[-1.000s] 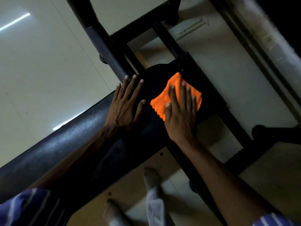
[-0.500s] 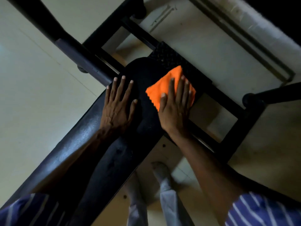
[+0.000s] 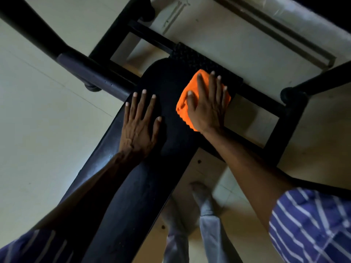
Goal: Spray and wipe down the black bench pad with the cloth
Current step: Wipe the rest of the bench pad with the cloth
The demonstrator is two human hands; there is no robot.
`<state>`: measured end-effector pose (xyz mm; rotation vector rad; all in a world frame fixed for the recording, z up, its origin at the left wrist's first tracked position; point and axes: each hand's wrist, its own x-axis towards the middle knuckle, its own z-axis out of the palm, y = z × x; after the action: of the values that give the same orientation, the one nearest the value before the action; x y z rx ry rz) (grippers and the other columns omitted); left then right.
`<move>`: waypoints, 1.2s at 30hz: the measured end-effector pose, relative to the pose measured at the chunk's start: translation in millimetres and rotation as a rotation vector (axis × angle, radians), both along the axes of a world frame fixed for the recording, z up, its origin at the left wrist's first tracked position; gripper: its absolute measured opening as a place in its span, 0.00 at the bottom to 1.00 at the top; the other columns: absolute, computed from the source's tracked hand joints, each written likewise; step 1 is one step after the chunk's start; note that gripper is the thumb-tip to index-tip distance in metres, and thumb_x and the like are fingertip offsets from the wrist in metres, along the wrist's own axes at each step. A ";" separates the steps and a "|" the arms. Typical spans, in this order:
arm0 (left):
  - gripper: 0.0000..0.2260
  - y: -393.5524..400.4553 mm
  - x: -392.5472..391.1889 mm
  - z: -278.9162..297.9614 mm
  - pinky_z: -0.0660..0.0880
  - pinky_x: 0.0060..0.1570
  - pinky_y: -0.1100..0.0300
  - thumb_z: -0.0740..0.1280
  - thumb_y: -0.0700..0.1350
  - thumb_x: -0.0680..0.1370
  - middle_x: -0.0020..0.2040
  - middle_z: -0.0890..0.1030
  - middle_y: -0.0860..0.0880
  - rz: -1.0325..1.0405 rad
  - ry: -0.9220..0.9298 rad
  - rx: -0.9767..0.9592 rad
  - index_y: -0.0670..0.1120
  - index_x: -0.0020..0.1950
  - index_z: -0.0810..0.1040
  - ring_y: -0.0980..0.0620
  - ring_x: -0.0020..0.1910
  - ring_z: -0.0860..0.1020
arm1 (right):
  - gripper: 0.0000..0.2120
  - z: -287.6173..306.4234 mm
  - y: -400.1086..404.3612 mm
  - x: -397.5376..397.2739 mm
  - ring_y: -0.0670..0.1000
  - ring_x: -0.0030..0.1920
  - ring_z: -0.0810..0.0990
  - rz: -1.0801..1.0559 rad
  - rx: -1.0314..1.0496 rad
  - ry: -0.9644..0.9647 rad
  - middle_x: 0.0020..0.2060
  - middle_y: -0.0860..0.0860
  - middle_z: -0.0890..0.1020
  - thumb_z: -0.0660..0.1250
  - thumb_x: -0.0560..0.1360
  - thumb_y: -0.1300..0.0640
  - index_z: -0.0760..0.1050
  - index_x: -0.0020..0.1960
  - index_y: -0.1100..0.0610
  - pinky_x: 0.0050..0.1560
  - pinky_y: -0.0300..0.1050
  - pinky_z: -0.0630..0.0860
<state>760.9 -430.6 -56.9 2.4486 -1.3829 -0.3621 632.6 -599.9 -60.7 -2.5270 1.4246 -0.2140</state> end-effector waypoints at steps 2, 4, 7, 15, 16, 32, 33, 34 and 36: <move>0.27 9.4 -1.8 -2.2 0.43 0.83 0.44 0.51 0.56 0.87 0.86 0.48 0.47 -0.005 0.009 -0.005 0.51 0.85 0.52 0.47 0.85 0.43 | 0.28 -4.2 11.1 5.1 0.59 0.85 0.55 -0.066 -0.055 -0.028 0.84 0.58 0.58 0.51 0.86 0.43 0.60 0.83 0.51 0.84 0.60 0.50; 0.27 17.5 -4.1 -1.1 0.43 0.83 0.45 0.51 0.55 0.87 0.86 0.48 0.47 -0.002 0.004 0.001 0.50 0.85 0.52 0.47 0.85 0.43 | 0.26 -8.0 38.9 -1.7 0.59 0.84 0.57 -0.049 -0.115 -0.078 0.83 0.59 0.60 0.54 0.87 0.46 0.62 0.83 0.52 0.83 0.61 0.53; 0.27 27.6 -8.6 3.8 0.43 0.83 0.43 0.52 0.55 0.87 0.86 0.48 0.46 0.021 0.008 0.027 0.50 0.85 0.51 0.46 0.85 0.43 | 0.27 -10.2 90.8 -37.3 0.58 0.85 0.51 0.130 -0.098 -0.086 0.85 0.58 0.56 0.55 0.87 0.46 0.57 0.84 0.51 0.83 0.63 0.52; 0.27 51.3 -29.0 -0.9 0.42 0.83 0.46 0.52 0.55 0.87 0.86 0.47 0.48 0.100 0.014 0.001 0.51 0.85 0.51 0.48 0.85 0.41 | 0.26 -5.9 17.4 -46.4 0.57 0.85 0.54 0.482 -0.101 -0.023 0.84 0.57 0.58 0.50 0.87 0.44 0.58 0.84 0.50 0.83 0.60 0.53; 0.27 55.4 -30.2 -1.8 0.42 0.83 0.46 0.52 0.55 0.87 0.86 0.47 0.48 0.111 0.013 0.000 0.51 0.85 0.51 0.48 0.85 0.42 | 0.26 -6.9 20.0 -40.3 0.57 0.85 0.55 0.415 -0.110 -0.029 0.84 0.56 0.58 0.50 0.87 0.45 0.58 0.84 0.50 0.83 0.60 0.53; 0.27 117.8 -38.4 -11.7 0.43 0.83 0.45 0.49 0.59 0.87 0.86 0.47 0.50 0.170 -0.072 0.106 0.55 0.85 0.48 0.47 0.85 0.43 | 0.27 -5.8 78.6 -42.5 0.57 0.85 0.53 0.440 -0.100 -0.077 0.84 0.57 0.57 0.51 0.87 0.47 0.57 0.84 0.52 0.83 0.60 0.53; 0.27 117.5 -38.5 -12.3 0.43 0.83 0.45 0.49 0.59 0.86 0.86 0.48 0.50 0.176 -0.074 0.101 0.55 0.85 0.49 0.46 0.85 0.44 | 0.27 -7.3 97.7 -46.0 0.57 0.85 0.52 0.453 -0.090 -0.086 0.85 0.57 0.56 0.52 0.87 0.47 0.57 0.84 0.52 0.83 0.60 0.52; 0.27 117.7 -39.3 -12.6 0.44 0.83 0.45 0.49 0.59 0.86 0.86 0.49 0.49 0.183 -0.073 0.093 0.54 0.85 0.50 0.46 0.85 0.45 | 0.27 -9.6 114.1 -53.4 0.57 0.85 0.51 0.519 -0.081 -0.089 0.85 0.57 0.55 0.52 0.87 0.47 0.56 0.84 0.52 0.83 0.60 0.52; 0.27 120.8 -42.3 -12.1 0.45 0.83 0.44 0.50 0.59 0.86 0.86 0.51 0.48 0.193 -0.066 0.075 0.53 0.85 0.52 0.44 0.85 0.46 | 0.27 -14.9 130.0 -71.5 0.57 0.86 0.50 0.703 -0.080 -0.073 0.85 0.56 0.54 0.52 0.87 0.46 0.54 0.85 0.51 0.83 0.60 0.52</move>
<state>718.5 -309.8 -69.1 2.6496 -1.1638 -0.2950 561.1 -469.8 -75.6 -2.8625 0.4446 -0.2291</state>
